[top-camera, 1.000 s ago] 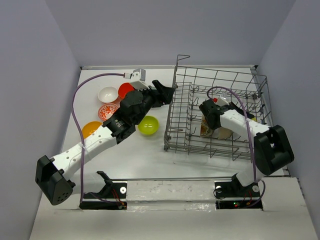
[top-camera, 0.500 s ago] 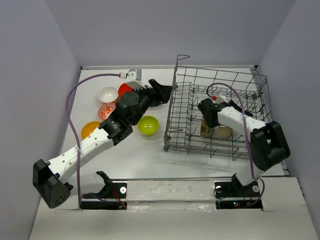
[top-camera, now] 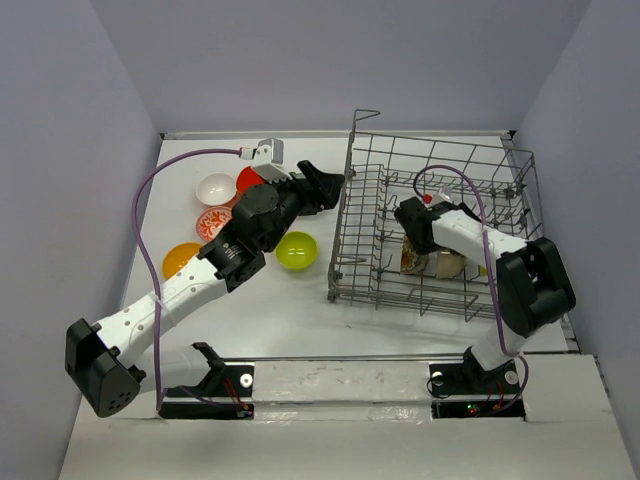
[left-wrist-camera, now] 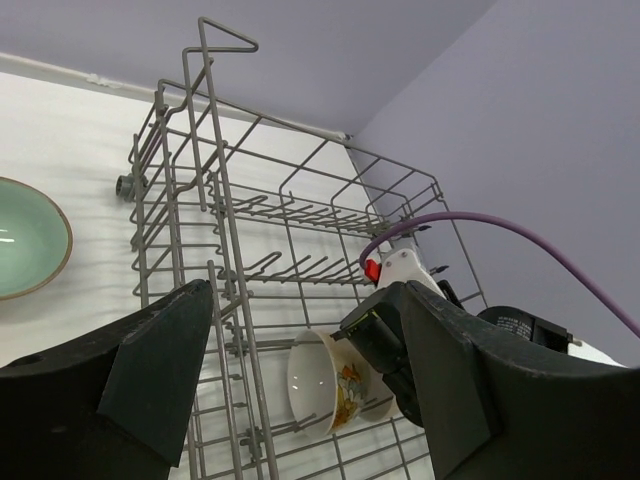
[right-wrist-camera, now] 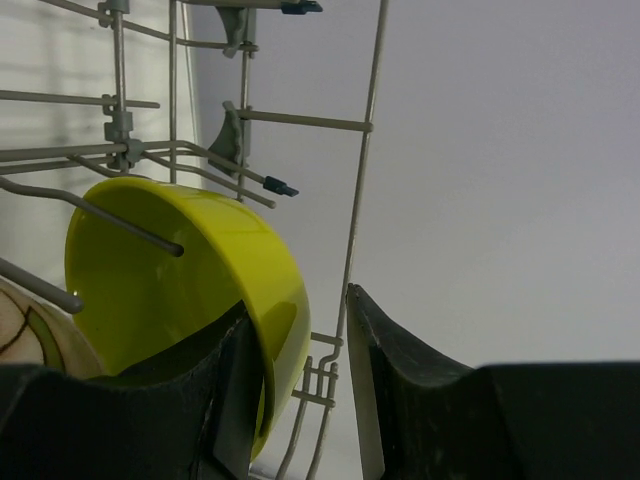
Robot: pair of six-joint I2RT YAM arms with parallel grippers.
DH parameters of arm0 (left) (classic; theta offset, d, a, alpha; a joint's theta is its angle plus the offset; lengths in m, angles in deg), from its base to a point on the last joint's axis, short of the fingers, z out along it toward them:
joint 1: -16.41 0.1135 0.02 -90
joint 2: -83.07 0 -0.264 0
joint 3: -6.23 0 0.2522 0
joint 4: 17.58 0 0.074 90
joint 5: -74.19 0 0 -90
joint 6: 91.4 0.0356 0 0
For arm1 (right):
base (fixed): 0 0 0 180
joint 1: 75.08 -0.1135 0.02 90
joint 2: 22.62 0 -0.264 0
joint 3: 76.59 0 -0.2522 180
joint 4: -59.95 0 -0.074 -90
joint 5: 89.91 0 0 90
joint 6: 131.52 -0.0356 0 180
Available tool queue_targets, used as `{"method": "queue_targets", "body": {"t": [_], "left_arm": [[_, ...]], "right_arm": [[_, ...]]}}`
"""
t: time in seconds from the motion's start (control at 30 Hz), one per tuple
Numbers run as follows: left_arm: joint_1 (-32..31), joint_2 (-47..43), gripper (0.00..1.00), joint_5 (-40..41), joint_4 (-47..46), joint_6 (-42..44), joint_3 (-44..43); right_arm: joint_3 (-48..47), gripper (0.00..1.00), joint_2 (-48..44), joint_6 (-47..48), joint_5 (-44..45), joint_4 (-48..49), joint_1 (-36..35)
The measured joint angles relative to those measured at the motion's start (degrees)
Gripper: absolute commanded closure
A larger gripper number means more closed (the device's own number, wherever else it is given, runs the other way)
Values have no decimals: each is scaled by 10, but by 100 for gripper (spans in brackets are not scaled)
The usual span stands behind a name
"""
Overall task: Load the bowls into the dish rack
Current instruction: Insert the bowl into the dish rack.
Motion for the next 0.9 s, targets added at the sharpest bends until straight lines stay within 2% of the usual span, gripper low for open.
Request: {"method": "queue_targets", "body": {"t": [0.13,0.47,0.77,0.9], "left_arm": [[0,0,16,0,1,0,2],[0,0,16,0,1,0,2],[0,0,16,0,1,0,2],[0,0,16,5,2,0,2]], "right_arm": [[-14,50,0,-19,-27,-17,0],[-84,48,-2,-68,-134,-47,-4],[-126,48,-25,-92,-164,-71,-4],[-188,45,-40,-115,-175,-91,-4]]}}
